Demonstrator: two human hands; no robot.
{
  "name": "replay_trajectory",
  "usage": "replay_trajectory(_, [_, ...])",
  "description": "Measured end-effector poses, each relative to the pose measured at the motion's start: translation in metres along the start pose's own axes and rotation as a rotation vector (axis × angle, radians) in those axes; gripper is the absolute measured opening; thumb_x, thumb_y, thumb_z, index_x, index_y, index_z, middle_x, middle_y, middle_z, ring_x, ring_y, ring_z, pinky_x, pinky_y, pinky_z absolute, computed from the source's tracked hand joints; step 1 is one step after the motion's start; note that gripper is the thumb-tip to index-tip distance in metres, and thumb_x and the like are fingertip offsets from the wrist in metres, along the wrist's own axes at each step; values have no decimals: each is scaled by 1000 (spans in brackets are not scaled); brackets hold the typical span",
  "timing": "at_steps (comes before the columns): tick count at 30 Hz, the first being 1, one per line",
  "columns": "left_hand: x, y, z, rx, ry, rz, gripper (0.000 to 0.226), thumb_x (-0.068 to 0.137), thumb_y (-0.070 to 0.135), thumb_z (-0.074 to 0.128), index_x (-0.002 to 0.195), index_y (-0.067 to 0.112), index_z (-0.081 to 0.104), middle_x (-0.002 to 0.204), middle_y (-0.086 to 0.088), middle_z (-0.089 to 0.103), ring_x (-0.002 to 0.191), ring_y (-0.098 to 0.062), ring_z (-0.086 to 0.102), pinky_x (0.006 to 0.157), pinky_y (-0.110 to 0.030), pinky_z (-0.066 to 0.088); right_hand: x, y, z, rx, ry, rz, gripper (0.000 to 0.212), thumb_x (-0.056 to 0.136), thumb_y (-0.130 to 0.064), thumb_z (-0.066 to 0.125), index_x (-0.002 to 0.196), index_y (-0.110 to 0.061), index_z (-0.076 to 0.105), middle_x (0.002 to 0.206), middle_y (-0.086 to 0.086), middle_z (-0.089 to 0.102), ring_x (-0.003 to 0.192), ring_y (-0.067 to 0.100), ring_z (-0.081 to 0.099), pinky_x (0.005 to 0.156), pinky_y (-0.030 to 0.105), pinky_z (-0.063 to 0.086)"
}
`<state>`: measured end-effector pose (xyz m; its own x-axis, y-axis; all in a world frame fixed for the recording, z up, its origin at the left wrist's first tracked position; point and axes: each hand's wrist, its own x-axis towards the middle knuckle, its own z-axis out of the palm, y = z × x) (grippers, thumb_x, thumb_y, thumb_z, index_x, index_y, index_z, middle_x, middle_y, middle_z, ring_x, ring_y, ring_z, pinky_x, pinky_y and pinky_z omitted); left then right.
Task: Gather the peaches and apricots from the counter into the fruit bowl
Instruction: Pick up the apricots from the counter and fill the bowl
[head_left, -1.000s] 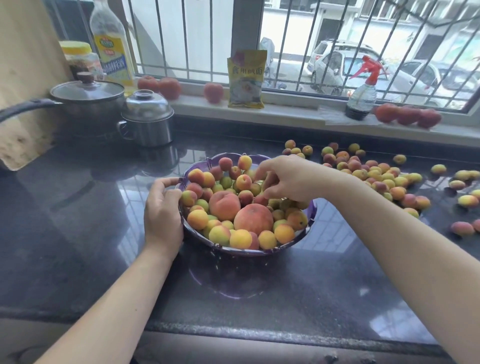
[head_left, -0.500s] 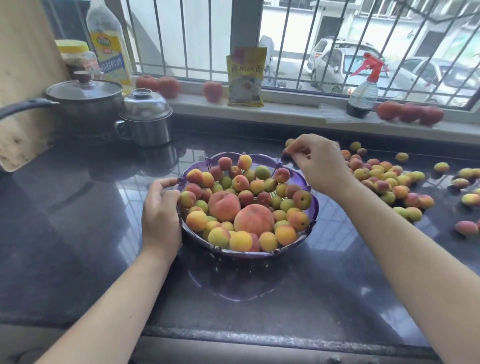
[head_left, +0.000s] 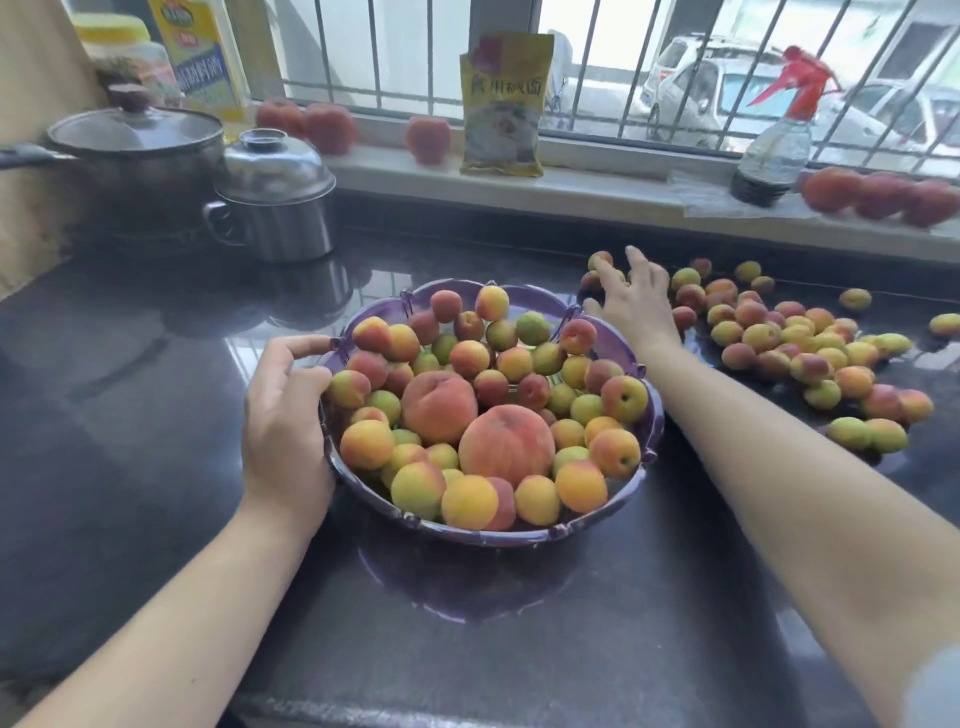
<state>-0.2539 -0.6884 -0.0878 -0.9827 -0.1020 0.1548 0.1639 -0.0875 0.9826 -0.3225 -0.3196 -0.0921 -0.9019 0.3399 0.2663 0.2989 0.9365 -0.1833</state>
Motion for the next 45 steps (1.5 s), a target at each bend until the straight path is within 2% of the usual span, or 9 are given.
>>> replay_trajectory(4, [-2,2,2,-5,-2,-15,22,82,26,52,93,30,70,93,-12,76,93,-35,70,89,-69,56,20,-2,7,-28,-77,14,52,102,-46,43,152,-33,35,163,7,17,147,38,14,114,57,29])
replay_trajectory(9, [-1,2,1,33,6,-6,22,81,30,52,88,37,72,97,-10,76,104,-45,71,92,-72,55,18,-6,5,-6,29,-34,35,101,-32,48,133,-18,50,140,15,45,125,38,36,99,46,39])
replay_trajectory(20, [0,3,0,38,1,-4,20,80,34,54,87,40,71,97,-13,76,104,-48,70,88,-74,56,13,-4,1,26,131,31,30,100,-36,57,119,-17,67,137,12,47,127,33,37,101,45,38])
replay_trajectory(23, [-1,4,0,27,-12,-21,24,73,46,54,90,40,71,101,-11,77,105,-45,71,90,-73,56,3,-14,-20,279,198,-96,22,98,-31,63,113,-17,70,126,8,58,116,25,51,95,40,44])
replay_trajectory(27, [-1,3,-1,30,-17,-33,25,73,48,53,90,41,70,101,-9,77,104,-41,72,89,-72,57,-28,-57,-98,656,-118,-268,22,95,-29,69,116,-23,70,105,-8,72,81,0,64,75,20,54])
replay_trajectory(30, [-1,4,-1,29,-6,-31,22,77,44,53,90,39,70,97,-6,77,104,-41,72,89,-72,57,-53,-104,-124,436,-280,-489,26,92,-30,72,116,-24,67,97,-17,71,88,0,64,77,15,52])
replay_trajectory(36, [-4,8,-2,49,-16,-45,27,75,46,54,94,37,70,98,-8,78,103,-39,73,90,-70,57,-67,-151,-100,164,-287,-637,18,96,-41,63,106,-27,67,85,-19,58,80,1,54,64,20,38])
replay_trajectory(42, [-1,4,-1,52,-2,-31,23,79,35,52,95,32,69,94,-10,76,100,-42,71,87,-69,57,-25,-61,-96,348,116,-209,20,96,-25,55,107,-20,71,99,-1,70,93,22,64,88,34,47])
replay_trajectory(45, [0,2,-1,43,-4,-27,23,78,37,53,92,36,70,98,-13,76,103,-45,70,88,-72,56,-18,0,-47,-3,-30,37,42,99,-32,50,139,-19,56,140,17,53,128,41,46,109,44,32])
